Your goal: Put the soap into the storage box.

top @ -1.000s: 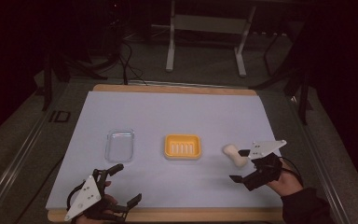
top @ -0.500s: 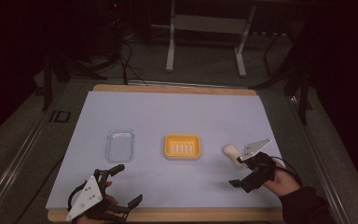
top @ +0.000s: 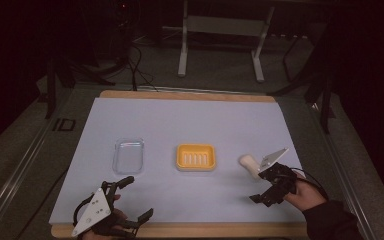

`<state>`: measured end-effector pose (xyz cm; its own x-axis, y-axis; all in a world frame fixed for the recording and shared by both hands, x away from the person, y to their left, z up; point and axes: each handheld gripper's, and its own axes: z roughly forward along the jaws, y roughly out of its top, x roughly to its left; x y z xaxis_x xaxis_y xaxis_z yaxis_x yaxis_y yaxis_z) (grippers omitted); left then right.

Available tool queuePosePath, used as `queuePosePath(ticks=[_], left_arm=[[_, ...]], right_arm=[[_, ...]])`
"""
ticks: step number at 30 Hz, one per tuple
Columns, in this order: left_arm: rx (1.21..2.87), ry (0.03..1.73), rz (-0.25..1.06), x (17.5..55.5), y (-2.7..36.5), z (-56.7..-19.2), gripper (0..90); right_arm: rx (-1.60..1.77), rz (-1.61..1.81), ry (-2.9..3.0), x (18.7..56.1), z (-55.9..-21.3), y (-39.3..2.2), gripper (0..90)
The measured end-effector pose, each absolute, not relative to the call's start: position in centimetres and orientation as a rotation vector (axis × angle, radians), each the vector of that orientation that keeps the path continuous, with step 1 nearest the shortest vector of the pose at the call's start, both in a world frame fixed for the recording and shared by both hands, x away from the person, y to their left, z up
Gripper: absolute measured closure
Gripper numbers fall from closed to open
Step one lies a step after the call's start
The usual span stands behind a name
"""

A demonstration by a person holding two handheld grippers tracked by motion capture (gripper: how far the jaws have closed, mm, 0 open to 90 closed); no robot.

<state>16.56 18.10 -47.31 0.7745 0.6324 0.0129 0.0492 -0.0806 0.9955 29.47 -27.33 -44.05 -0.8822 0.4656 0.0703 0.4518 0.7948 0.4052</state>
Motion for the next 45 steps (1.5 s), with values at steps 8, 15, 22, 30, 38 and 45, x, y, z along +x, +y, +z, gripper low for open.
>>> queuePosePath(ticks=[8,15,22,30,38,45], left_arm=[[1.599,0.558,0.528,16.6,18.1,-47.3,0.2],[1.596,0.565,0.529,16.6,18.1,-47.3,0.2],[1.594,0.566,0.530,16.6,18.1,-47.3,0.2],[1.597,0.564,0.528,16.6,18.0,-47.3,0.2],[1.598,0.564,0.529,16.6,18.0,-47.4,0.2],[1.596,0.565,0.529,16.6,18.0,-47.4,0.2]], right_arm=[[0.816,0.517,2.980,30.0,-44.5,-27.7,10.9],[0.865,0.466,2.985,30.3,-44.5,-27.9,12.5],[0.885,0.432,2.959,30.8,-44.1,-28.0,13.2],[0.979,0.313,2.978,31.8,-45.0,-28.3,10.9],[1.061,0.230,2.940,32.6,-45.1,-29.0,10.5],[1.110,0.196,2.931,33.3,-45.3,-29.2,10.5]])
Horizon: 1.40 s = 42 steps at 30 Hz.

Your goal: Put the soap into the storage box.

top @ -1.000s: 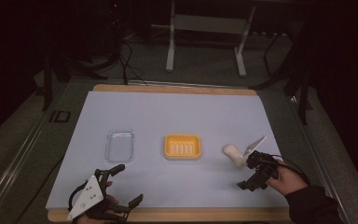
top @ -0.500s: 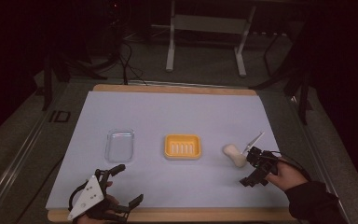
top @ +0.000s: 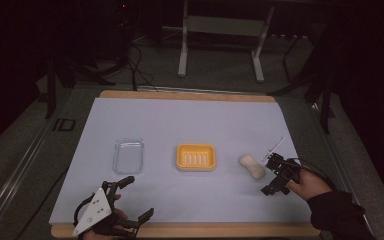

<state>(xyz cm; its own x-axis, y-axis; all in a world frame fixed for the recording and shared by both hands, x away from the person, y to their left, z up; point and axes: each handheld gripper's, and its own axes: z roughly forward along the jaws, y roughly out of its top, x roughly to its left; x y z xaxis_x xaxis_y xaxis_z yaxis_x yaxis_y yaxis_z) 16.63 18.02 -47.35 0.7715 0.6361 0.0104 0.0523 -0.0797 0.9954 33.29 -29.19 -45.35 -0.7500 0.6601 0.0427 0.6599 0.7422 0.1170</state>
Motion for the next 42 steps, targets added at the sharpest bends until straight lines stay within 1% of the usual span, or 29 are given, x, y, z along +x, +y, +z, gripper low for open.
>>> queuePosePath(ticks=[22,28,29,42], left_arm=[[1.598,0.563,0.527,16.6,18.0,-47.3,0.2],[1.598,0.561,0.527,16.6,18.0,-47.3,0.2],[1.598,0.560,0.526,16.6,18.0,-47.3,0.2],[1.598,0.559,0.521,16.7,18.0,-47.3,0.2]], right_arm=[[1.182,0.222,2.887,36.1,-45.9,-28.8,10.5],[1.196,0.292,2.882,37.1,-46.2,-28.8,10.6],[1.191,0.316,2.872,37.3,-46.3,-28.7,12.3],[1.185,0.483,2.799,38.5,-46.9,-28.6,12.4]])
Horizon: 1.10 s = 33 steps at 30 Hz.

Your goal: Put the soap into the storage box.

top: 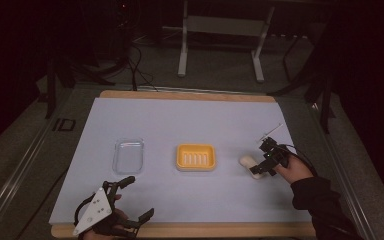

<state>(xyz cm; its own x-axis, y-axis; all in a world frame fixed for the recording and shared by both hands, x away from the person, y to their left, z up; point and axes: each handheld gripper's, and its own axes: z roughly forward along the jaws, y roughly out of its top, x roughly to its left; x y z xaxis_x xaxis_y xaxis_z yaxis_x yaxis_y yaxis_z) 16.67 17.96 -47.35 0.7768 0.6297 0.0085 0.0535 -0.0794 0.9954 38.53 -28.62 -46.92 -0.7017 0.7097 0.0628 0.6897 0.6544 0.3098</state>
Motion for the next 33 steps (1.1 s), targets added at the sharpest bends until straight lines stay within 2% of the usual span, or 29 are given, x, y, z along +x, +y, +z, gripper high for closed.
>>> queuePosePath(ticks=[8,16,27,33], left_arm=[[1.599,0.559,0.519,16.7,18.0,-47.3,0.2],[1.600,0.558,0.517,16.7,17.9,-47.3,0.1],[1.600,0.557,0.514,16.7,17.9,-47.4,0.2],[1.605,0.555,0.513,16.7,17.9,-47.4,0.2]], right_arm=[[1.222,0.494,2.772,38.7,-48.3,-28.3,15.1],[1.195,0.548,2.717,38.6,-49.1,-28.1,34.2],[1.161,0.497,2.729,38.6,-50.0,-27.3,44.0],[1.142,0.455,2.726,38.5,-50.3,-26.9,45.0]])
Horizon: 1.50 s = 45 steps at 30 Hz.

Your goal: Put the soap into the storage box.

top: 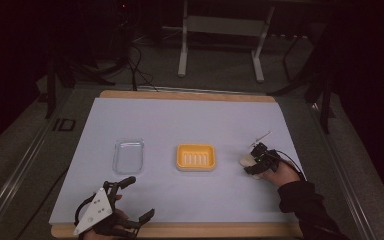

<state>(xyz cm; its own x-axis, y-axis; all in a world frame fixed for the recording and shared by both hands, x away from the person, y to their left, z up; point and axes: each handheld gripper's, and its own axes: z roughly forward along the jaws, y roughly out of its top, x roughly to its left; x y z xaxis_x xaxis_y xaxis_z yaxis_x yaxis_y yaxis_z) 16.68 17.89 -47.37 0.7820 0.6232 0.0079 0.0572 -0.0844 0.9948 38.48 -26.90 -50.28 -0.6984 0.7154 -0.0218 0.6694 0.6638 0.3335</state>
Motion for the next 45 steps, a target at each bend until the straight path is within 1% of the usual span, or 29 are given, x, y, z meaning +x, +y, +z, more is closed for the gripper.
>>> queuePosePath(ticks=[5,6,15,21,29,34,40,41,45], left_arm=[[1.608,0.554,0.509,16.7,17.8,-47.4,0.2],[1.609,0.552,0.510,16.7,17.8,-47.4,0.1],[1.606,0.558,0.511,16.7,17.8,-47.4,0.2],[1.607,0.557,0.512,16.7,17.8,-47.4,0.2],[1.606,0.557,0.511,16.7,17.9,-47.4,0.1],[1.606,0.557,0.510,16.7,17.8,-47.4,0.2],[1.606,0.558,0.508,16.7,17.8,-47.4,0.2],[1.606,0.557,0.508,16.7,17.8,-47.4,0.2],[1.608,0.556,0.507,16.8,17.8,-47.4,0.2]], right_arm=[[1.173,0.434,2.728,38.6,-50.3,-26.8,46.1],[1.189,0.436,2.727,38.6,-50.2,-26.7,49.1],[1.155,0.420,2.756,38.9,-50.0,-26.7,49.7],[1.072,0.448,2.790,39.2,-49.5,-26.7,49.7],[0.944,0.537,2.815,39.7,-47.8,-26.7,49.7],[0.878,0.549,2.847,40.0,-47.4,-26.7,49.7],[0.741,0.588,2.956,40.5,-47.4,-26.7,49.7],[0.665,0.599,2.976,40.4,-47.1,-26.6,49.7],[0.542,0.584,3.022,40.7,-46.8,-26.5,49.6]])
